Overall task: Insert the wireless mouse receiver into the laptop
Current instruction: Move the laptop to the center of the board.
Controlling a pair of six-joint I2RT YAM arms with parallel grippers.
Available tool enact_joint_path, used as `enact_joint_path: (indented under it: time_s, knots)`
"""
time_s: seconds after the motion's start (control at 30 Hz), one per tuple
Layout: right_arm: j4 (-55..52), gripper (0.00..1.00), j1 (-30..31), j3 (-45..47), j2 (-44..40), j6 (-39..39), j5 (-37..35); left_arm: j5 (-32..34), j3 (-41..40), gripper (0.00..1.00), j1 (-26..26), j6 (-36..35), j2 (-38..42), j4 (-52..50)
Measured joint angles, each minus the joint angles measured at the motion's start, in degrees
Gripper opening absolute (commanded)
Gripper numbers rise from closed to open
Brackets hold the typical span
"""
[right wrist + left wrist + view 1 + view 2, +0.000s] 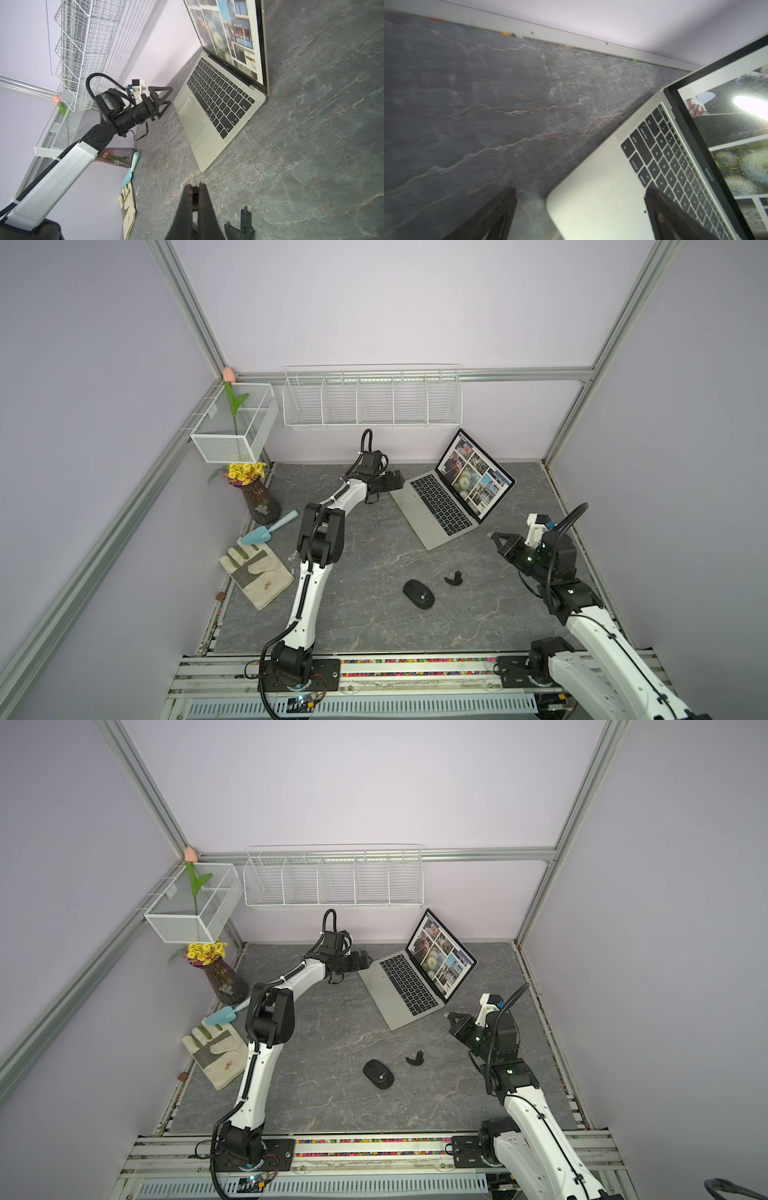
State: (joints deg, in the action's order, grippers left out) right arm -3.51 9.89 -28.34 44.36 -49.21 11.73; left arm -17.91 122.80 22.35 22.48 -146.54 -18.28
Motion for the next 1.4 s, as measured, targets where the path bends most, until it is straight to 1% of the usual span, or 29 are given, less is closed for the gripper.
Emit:
enact_joint_path:
  time_s: [0.1, 0.2, 0.27, 0.37, 0.47, 0.63, 0.73, 0.83, 0.97, 1.1, 1.2, 1.27, 1.4]
  knots:
    - [-1.07, 0.06, 0.0, 0.04, 0.09, 0.2, -0.15, -2.8, 3.93, 0.95, 0.48, 0.15, -2.62, 0.42]
    - [-0.15, 0.06, -0.09, 0.83, 1.44, 0.02, -0.02, -5.14, 4.94, 0.93, 0.2, -0.74, -3.39, 0.42]
    - [1.55, 0.06, -0.39, 1.66, 4.04, -0.48, 0.42, -6.45, 4.94, 0.91, -0.04, -1.66, -3.39, 0.24]
    - [4.74, 0.06, -1.22, 2.51, 10.16, -1.86, 0.98, -8.63, 3.26, 0.9, -0.26, -3.15, -2.95, 0.94]
    - [8.28, 0.06, -2.58, 2.67, 16.22, -3.37, 1.29, -10.03, -5.51, 0.9, -0.07, -4.26, 1.62, 5.01]
    - [14.03, 0.07, -6.32, 2.43, 24.5, -3.17, 3.45, -12.0, -24.02, 0.92, 1.66, -4.28, 12.63, 9.35]
    - [14.69, 0.06, -9.07, 1.31, 29.18, -1.31, 5.35, -11.74, -32.2, 0.96, 3.26, -3.58, 17.94, 10.86]
    - [12.2, 0.06, -10.47, -0.94, 31.82, 1.2, 5.46, -9.66, -36.11, 1.0, 4.26, -2.97, 21.24, 10.69]
    - [11.8, 0.06, -12.5, -2.58, 34.23, 3.19, 6.23, -7.26, -35.93, 0.99, 3.61, -2.43, 22.36, 11.06]
    - [12.79, 0.07, -15.82, -3.61, 38.84, 4.17, 6.71, -5.84, -30.58, 0.99, 1.57, -2.03, 20.63, 9.7]
    - [12.94, 0.07, -16.59, -5.73, 42.84, 6.23, 7.28, -5.7, -25.49, 0.99, 0.61, -2.03, 18.05, 9.49]
    - [13.31, 0.07, -16.68, -7.39, 45.4, 7.56, 7.96, -5.97, -23.58, 0.99, 0.52, -1.84, 16.79, 9.4]
    - [10.82, 0.07, -17.27, -10.75, 49.0, 9.25, 7.8, -6.6, -23.39, 0.99, 0.81, -0.94, 15.54, 9.18]
